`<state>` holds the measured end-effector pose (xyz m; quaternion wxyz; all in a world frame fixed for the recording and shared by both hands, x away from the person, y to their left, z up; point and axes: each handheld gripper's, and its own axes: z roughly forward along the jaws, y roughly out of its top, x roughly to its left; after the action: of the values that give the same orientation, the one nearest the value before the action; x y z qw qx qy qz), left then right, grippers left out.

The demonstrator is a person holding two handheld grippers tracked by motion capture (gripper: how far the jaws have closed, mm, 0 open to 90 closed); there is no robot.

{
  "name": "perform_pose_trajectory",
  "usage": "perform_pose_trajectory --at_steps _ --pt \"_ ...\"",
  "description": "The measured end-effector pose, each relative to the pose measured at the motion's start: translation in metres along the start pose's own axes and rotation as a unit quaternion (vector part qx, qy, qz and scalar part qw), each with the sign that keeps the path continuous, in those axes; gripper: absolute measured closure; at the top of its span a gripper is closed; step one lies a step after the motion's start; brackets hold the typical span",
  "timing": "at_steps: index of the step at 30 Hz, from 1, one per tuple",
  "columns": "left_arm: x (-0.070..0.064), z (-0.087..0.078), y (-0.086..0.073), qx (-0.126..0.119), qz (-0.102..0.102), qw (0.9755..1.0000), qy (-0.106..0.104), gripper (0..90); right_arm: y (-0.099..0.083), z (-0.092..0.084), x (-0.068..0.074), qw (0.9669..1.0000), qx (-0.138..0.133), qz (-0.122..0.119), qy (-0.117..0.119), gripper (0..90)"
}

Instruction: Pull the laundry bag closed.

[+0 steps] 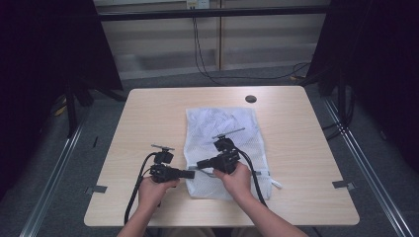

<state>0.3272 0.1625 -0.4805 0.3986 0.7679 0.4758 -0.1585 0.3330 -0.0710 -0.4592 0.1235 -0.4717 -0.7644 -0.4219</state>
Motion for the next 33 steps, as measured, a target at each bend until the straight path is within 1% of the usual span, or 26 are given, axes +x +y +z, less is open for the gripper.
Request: perform_pose_trajectory --at_steps 1,3,4,5,7,9,10,12,13,16,17,18,19,20,21,22,24,26,33 --pt "0.002 -0.002 0.0 0.003 0.005 1.0 -0.003 88.5 0.0 -0.001 -0.002 1.0 -0.001 0.0 0.001 87.3" --pt "0.001 -0.003 0.0 -0.003 -0.009 0.9999 -0.007 88.6 -0.001 -0.003 -0.004 1.0 -0.004 0.005 0.0 87.2" --pt "0.001 -0.003 0.0 -0.007 -0.007 1.0 -0.003 88.5 -0.001 -0.004 -0.005 1.0 -0.003 0.005 0.0 87.3" --pt "0.002 -0.004 0.0 -0.004 -0.002 1.0 -0.005 88.5 -0.001 -0.005 -0.005 1.0 -0.004 0.005 0.003 87.2" --pt "0.002 -0.003 0.0 -0.003 -0.002 1.0 -0.006 88.5 -0.001 -0.006 -0.004 1.0 -0.004 0.0 -0.001 87.2" --pt "0.001 -0.003 0.0 -0.006 -0.007 0.9999 -0.006 88.5 -0.002 -0.006 -0.005 1.0 -0.004 0.003 0.001 87.2" --pt "0.001 -0.003 0.0 -0.005 -0.005 1.0 -0.006 88.5 -0.002 -0.006 -0.005 1.0 -0.004 0.002 0.002 87.2" --pt "0.001 -0.003 0.0 -0.007 -0.008 0.9999 -0.005 88.6 -0.002 -0.006 -0.005 1.0 -0.002 0.001 -0.003 87.2" --pt "0.001 -0.003 0.0 -0.008 -0.008 0.9999 -0.005 88.5 -0.002 -0.006 -0.005 1.0 -0.003 0.001 0.0 87.2" --pt "0.001 -0.003 0.0 -0.004 -0.004 1.0 -0.006 88.6 -0.003 -0.006 -0.006 1.0 -0.003 0.002 0.002 87.2" --pt "0.002 -0.004 0.0 0.0 0.002 1.0 -0.004 88.5 -0.003 -0.006 -0.006 1.0 -0.002 0.002 0.002 87.2" --pt "0.002 -0.004 0.0 0.001 0.002 1.0 -0.002 88.6 -0.003 -0.006 -0.006 1.0 -0.002 0.002 0.002 87.2" --pt "0.001 -0.004 -0.001 -0.005 -0.01 0.9999 0.001 88.6 -0.003 -0.007 -0.006 1.0 -0.001 0.002 -0.003 87.2" --pt "0.003 -0.006 0.0 0.002 -0.001 1.0 -0.003 88.5 -0.003 -0.007 -0.008 1.0 -0.001 0.0 -0.006 87.2" --pt "0.003 -0.007 -0.001 -0.005 -0.009 0.9999 -0.003 88.6 -0.003 -0.008 -0.009 1.0 -0.002 0.004 -0.003 87.2" --pt "0.004 -0.007 -0.001 -0.005 -0.007 1.0 0.0 88.6 -0.004 -0.009 -0.012 1.0 -0.005 0.007 0.0 87.2" --pt "0.005 -0.008 -0.001 -0.005 -0.005 1.0 0.001 88.5 -0.005 -0.011 -0.013 1.0 -0.004 0.009 -0.001 87.2" --pt "0.004 -0.007 -0.001 -0.005 -0.007 1.0 -0.001 88.6 -0.006 -0.012 -0.015 0.9999 -0.004 0.008 -0.004 87.2" --pt "0.004 -0.007 -0.001 -0.005 -0.009 1.0 -0.001 88.5 -0.007 -0.013 -0.015 1.0 -0.005 0.007 -0.003 87.2"
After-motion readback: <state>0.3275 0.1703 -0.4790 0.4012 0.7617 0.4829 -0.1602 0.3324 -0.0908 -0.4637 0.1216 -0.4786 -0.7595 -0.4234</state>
